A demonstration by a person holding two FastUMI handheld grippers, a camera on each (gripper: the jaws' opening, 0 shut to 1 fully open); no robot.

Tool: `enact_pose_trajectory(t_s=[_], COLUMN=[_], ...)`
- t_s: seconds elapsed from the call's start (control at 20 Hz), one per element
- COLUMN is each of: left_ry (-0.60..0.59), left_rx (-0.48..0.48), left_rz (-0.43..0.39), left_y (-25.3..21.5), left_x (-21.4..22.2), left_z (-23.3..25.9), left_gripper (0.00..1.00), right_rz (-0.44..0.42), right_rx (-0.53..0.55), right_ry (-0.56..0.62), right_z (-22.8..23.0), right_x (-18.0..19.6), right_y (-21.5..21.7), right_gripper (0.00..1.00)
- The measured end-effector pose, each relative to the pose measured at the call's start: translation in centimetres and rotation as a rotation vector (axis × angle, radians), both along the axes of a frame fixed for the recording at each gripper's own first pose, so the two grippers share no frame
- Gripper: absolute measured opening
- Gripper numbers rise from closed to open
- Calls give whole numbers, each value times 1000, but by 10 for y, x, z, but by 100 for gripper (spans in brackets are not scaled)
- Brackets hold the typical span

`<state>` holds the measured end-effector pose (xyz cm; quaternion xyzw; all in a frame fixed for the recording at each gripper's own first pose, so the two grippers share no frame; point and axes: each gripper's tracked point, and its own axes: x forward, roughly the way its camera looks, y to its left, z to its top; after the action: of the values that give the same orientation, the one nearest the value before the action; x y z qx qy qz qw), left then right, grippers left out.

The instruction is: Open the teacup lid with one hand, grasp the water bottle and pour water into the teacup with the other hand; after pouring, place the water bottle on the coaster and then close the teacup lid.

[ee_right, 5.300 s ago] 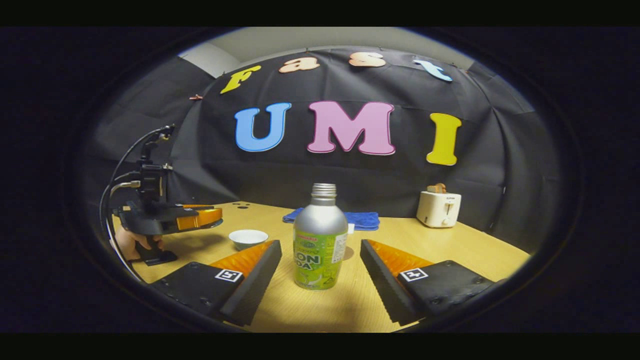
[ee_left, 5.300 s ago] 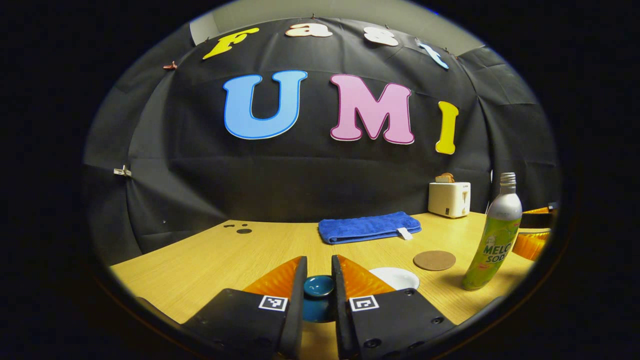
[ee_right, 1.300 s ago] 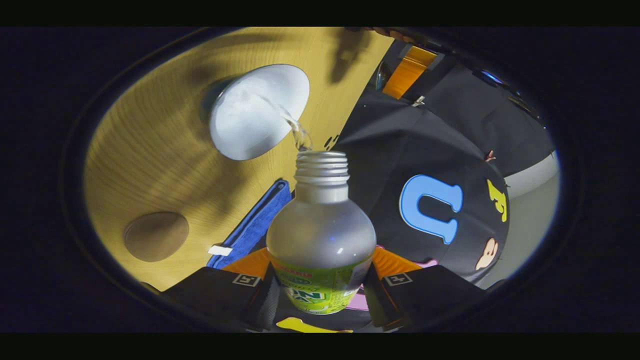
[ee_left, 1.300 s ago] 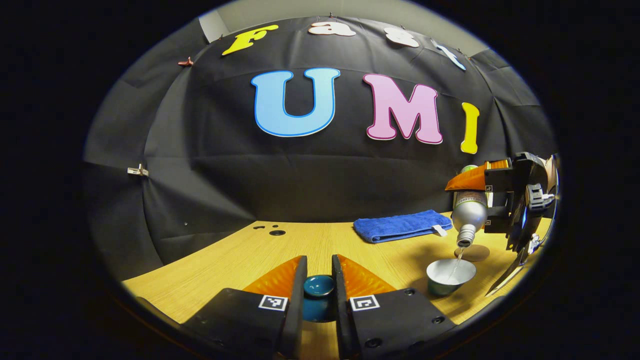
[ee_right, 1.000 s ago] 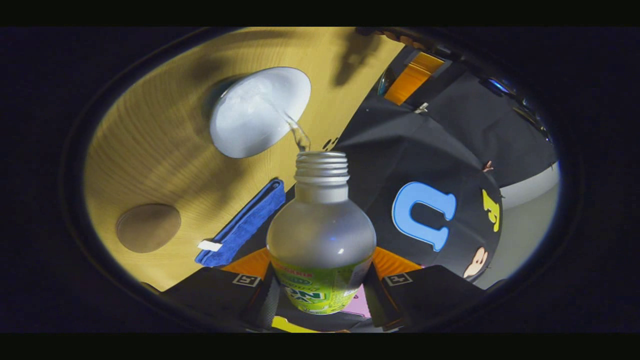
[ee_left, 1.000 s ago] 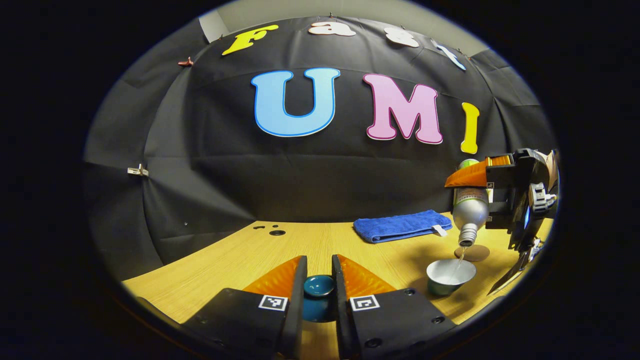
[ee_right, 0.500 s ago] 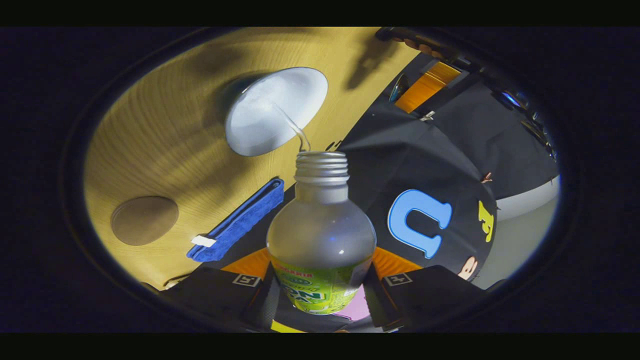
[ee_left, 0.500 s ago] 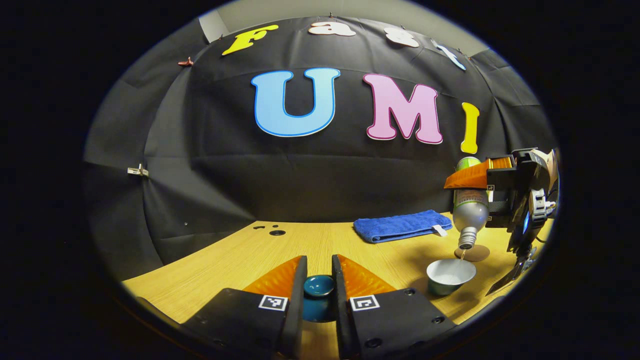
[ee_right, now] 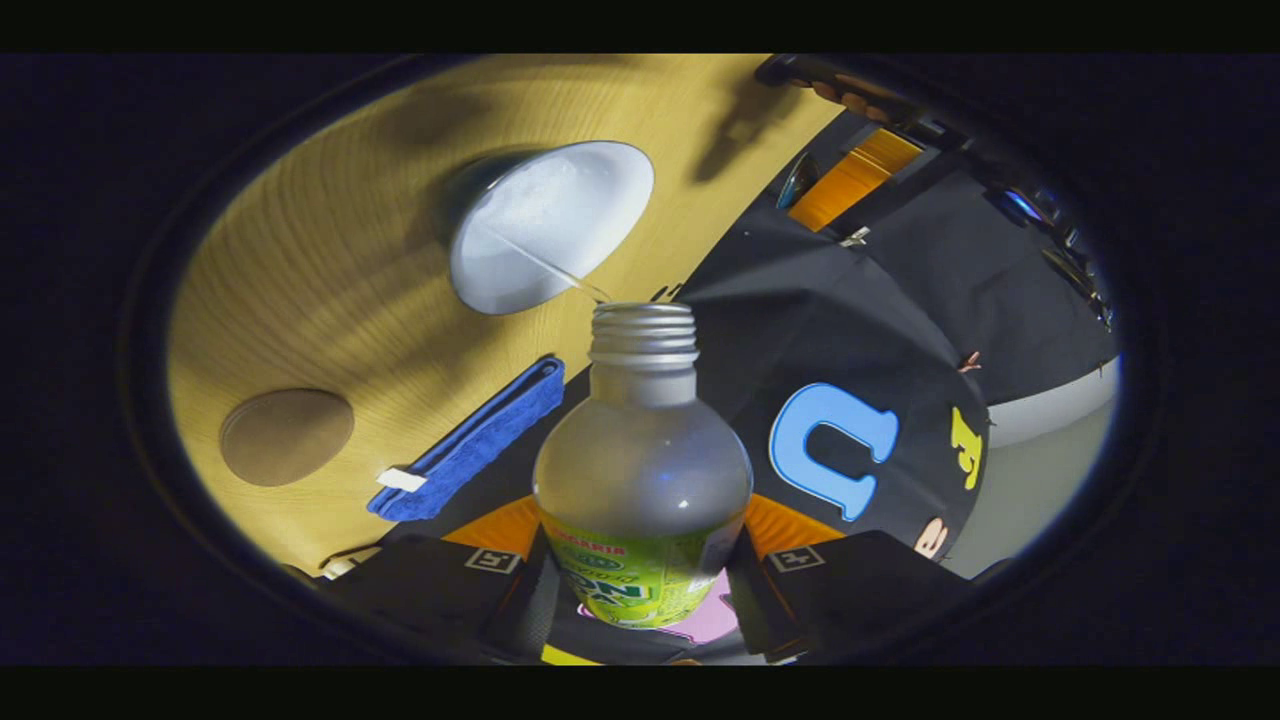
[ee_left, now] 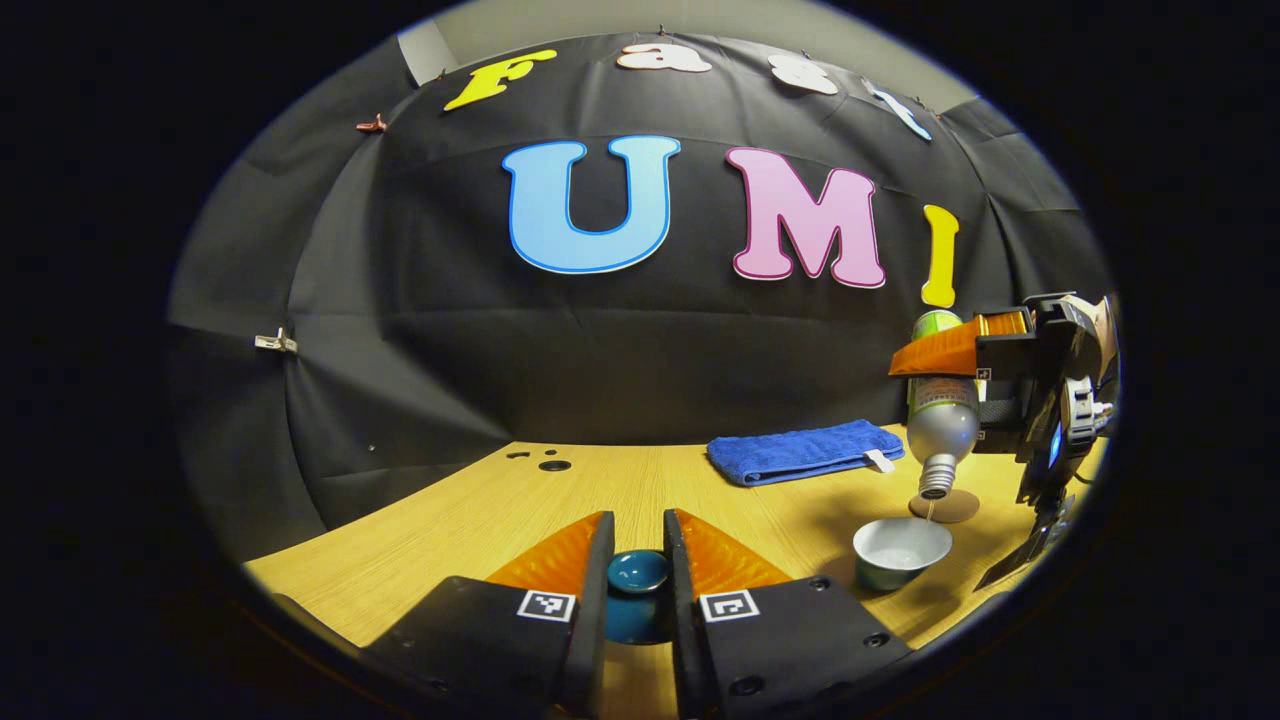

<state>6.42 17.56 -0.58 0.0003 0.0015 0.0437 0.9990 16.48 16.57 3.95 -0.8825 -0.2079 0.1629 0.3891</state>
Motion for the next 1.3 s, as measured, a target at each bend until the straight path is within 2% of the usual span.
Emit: enact_pose_trajectory(t_s=[0.4, 0.5, 0.55, 0.95, 1.1, 1.3], left_ry=[-1, -2, -2, -2, -2, -3], left_rx=[1, 2, 2, 2, 2, 3], left_rz=[-2, -20, -29, -35, -35, -30], left_y=[0, -5, -7, -7, -7, -7], left_x=[0, 0, 0, 1, 1, 2], left_z=[0, 1, 0, 1, 1, 1], left_gripper=[31, 34, 31, 31, 31, 31], right_rz=[14, -8, -30, -148, -241, -307], right_rx=[31, 79, 123, 667, 935, 1277], right_ry=[-5, 14, 36, 229, 360, 536], right_z=[0, -1, -3, 10, 5, 8], right_x=[-6, -7, -9, -34, -40, -45], right_y=[-1, -4, -10, -30, -46, -59], right_gripper=[73, 74, 74, 74, 75, 75])
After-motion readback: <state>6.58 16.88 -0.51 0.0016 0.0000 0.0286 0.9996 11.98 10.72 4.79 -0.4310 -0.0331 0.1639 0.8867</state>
